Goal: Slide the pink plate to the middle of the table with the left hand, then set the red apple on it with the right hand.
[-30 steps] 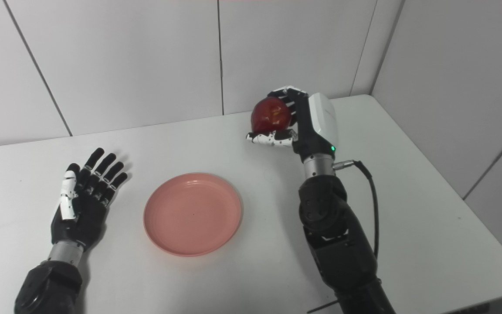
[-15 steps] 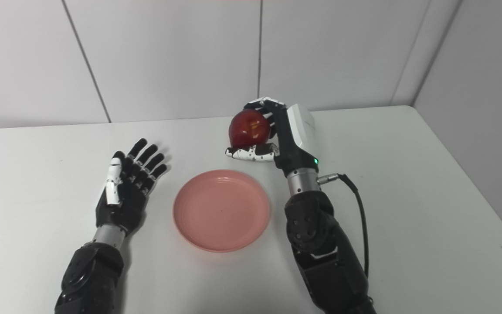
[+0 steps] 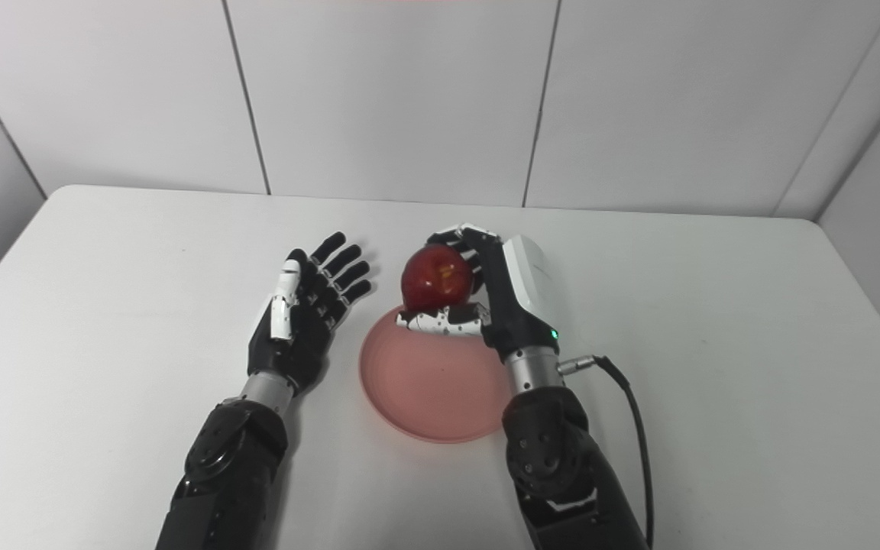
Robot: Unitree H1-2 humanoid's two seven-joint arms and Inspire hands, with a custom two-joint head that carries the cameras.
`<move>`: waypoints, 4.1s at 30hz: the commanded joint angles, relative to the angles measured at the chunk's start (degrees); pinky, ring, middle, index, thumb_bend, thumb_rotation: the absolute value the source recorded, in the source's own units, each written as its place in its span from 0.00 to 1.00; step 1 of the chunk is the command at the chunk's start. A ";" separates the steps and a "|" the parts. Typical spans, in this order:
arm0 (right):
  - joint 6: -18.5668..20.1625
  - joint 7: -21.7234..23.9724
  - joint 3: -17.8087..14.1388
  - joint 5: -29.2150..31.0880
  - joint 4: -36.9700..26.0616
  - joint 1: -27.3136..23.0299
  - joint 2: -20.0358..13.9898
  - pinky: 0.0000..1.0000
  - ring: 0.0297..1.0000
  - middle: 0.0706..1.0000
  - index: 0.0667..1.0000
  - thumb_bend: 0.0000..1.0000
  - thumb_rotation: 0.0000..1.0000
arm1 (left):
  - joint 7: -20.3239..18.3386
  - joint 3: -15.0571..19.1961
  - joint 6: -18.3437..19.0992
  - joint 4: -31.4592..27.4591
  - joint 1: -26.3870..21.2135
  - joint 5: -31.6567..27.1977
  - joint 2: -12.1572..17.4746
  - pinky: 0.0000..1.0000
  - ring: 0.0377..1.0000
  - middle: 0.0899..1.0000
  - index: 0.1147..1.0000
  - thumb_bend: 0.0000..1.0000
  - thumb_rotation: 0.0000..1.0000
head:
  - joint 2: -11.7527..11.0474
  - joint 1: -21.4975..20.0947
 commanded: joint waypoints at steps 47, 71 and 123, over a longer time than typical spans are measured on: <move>-3.01 0.73 3.19 -7.06 4.21 3.10 -0.13 0.33 0.42 0.49 0.45 0.52 0.15 | 2.70 0.52 3.06 2.54 2.97 1.74 -0.64 0.81 0.83 0.82 0.80 0.36 1.00 | 2.43 -0.05; -0.50 6.36 2.59 -10.55 0.02 4.28 0.14 0.67 0.74 0.78 0.83 1.00 0.54 | 2.33 0.55 4.17 1.22 3.57 1.05 -0.40 0.83 0.84 0.83 0.81 0.34 1.00 | 2.67 -0.84; -5.17 2.22 -12.12 2.41 -10.90 6.42 -1.79 0.90 0.94 0.95 0.98 1.00 0.77 | 1.37 1.18 3.70 1.98 3.72 -0.35 0.65 0.84 0.84 0.84 0.81 0.34 1.00 | 0.48 -3.64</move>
